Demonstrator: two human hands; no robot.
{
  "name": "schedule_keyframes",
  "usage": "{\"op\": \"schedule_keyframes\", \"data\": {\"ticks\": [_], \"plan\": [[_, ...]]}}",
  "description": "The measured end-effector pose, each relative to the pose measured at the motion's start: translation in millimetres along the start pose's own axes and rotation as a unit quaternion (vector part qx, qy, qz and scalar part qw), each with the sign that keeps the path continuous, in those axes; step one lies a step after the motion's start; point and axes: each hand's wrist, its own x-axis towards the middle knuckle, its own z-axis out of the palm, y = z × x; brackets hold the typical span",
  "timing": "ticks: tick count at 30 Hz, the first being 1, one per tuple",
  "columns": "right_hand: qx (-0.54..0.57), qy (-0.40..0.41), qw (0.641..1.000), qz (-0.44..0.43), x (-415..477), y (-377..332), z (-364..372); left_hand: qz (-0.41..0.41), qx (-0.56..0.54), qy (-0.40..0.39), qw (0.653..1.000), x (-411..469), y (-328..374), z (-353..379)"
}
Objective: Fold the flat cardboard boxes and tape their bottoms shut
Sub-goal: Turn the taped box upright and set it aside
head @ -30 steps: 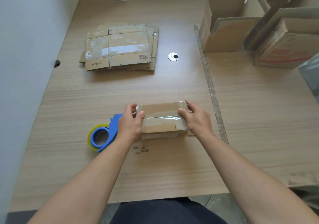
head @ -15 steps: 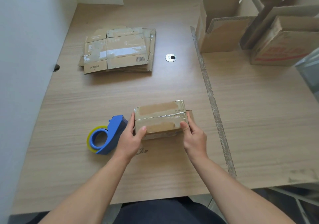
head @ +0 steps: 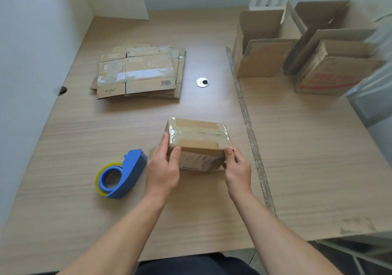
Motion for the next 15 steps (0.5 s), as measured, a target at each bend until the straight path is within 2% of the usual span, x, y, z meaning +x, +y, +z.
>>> {"op": "schedule_keyframes", "data": {"ticks": [3, 7, 11, 15], "plan": [[0.014, 0.055, 0.998, -0.007, 6, -15, 0, 0.031, 0.012, 0.01, 0.999, 12, 23, 2], [-0.003, 0.099, 0.995, -0.022, 13, -37, 3, 0.007, -0.007, 0.036, 0.999, 15, 36, 7], [0.0, 0.088, 0.996, -0.019, 14, -52, 7, -0.019, -0.043, 0.057, 0.997, 17, 36, 10], [0.018, 0.059, 0.998, 0.006, 11, -57, 6, 0.002, -0.036, 0.091, 0.995, 24, 37, 9]]}}
